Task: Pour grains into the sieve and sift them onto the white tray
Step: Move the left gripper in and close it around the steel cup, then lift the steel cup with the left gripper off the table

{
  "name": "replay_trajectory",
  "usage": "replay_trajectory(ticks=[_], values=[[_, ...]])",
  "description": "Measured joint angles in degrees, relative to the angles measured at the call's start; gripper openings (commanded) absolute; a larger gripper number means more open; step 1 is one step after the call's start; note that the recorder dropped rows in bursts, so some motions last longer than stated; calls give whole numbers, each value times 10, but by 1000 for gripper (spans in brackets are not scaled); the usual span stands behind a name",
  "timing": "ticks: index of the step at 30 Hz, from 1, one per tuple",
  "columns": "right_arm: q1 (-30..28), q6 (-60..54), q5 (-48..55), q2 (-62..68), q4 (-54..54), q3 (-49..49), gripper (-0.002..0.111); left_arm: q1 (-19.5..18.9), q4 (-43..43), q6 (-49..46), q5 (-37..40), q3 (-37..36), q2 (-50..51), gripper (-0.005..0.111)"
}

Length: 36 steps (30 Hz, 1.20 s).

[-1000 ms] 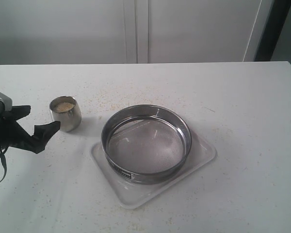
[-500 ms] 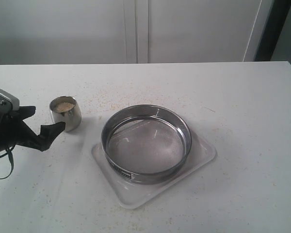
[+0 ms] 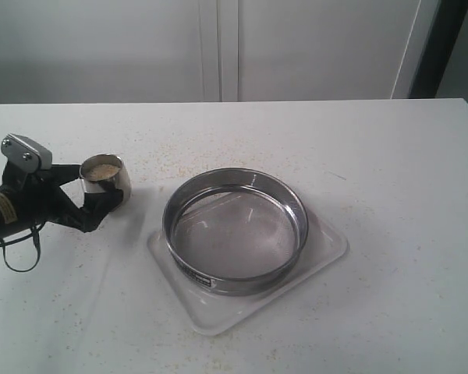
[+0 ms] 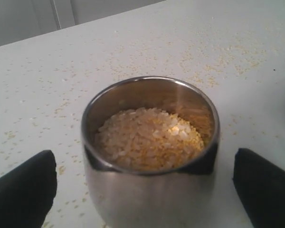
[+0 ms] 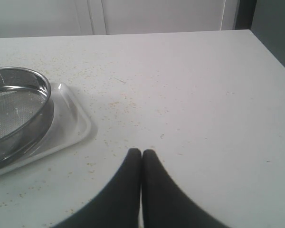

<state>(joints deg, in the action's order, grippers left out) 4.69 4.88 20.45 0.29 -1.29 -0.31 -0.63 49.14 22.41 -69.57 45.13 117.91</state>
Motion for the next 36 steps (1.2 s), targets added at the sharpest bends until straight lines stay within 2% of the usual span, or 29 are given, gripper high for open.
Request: replay_trajectory(ticks=[6,28,36], values=[[0,0,0,0,0,0,0,21,0,6,0,36,28,105],[0,0,0,0,0,0,0,40,-13,25,-1,119,75,105],[0,0,0,0,0,0,0,45,-13,27,-2,125,94,105]])
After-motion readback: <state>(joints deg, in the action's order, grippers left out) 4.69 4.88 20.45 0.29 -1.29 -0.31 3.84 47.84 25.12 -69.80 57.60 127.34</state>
